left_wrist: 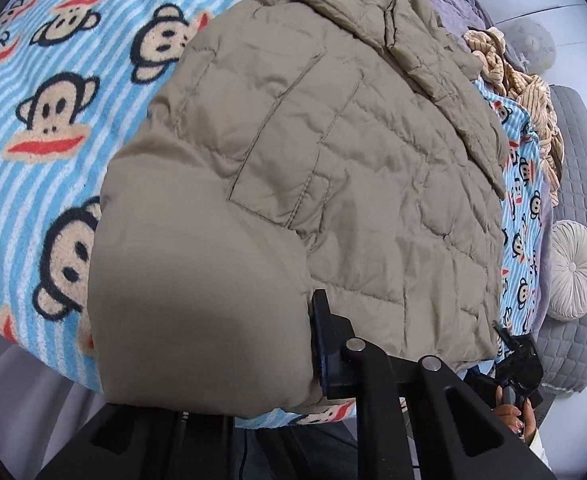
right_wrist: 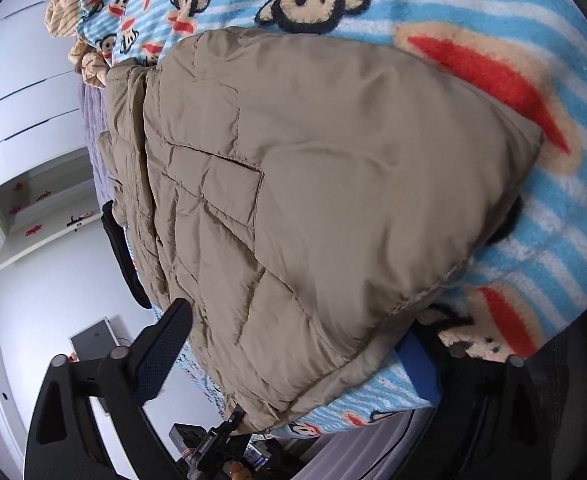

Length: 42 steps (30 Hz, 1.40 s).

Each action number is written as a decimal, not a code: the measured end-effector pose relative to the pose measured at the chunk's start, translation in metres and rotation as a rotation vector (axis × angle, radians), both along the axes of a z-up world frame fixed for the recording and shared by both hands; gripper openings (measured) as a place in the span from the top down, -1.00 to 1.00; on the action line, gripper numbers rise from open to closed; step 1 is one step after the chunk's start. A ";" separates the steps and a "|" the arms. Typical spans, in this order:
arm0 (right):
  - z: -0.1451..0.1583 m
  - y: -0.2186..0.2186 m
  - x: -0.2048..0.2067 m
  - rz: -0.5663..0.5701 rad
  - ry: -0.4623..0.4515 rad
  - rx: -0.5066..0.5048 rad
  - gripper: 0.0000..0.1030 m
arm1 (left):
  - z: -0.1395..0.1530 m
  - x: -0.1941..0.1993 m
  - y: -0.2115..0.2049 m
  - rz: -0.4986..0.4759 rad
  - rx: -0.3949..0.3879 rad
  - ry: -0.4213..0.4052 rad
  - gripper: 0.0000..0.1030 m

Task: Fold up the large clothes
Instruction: 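Grasp the beige jacket hem with both tools, then lift the hem with both tools and fold it over toward the collar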

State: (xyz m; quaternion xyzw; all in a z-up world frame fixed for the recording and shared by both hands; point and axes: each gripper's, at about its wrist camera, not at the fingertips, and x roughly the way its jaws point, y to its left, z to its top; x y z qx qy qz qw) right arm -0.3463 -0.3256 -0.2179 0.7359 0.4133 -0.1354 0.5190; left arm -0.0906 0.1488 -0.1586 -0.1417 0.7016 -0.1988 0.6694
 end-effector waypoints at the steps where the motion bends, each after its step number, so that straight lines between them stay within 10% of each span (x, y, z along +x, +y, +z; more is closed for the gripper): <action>1: -0.001 0.001 0.000 -0.013 0.001 0.012 -0.17 | 0.005 0.002 0.001 -0.004 -0.007 -0.013 0.64; 4: -0.005 0.000 -0.008 -0.043 0.028 0.035 0.64 | 0.018 0.008 -0.001 -0.030 -0.013 -0.054 0.65; 7: 0.006 0.000 -0.005 -0.026 0.026 -0.022 0.81 | 0.032 0.015 -0.005 -0.061 -0.020 -0.095 0.77; 27: 0.153 -0.068 0.152 0.297 -0.254 -0.380 0.87 | 0.165 0.130 -0.072 0.005 -0.019 -0.489 0.77; 42: 0.158 -0.123 0.351 0.430 -0.285 -0.536 0.87 | 0.128 0.292 -0.142 0.062 0.120 -0.552 0.77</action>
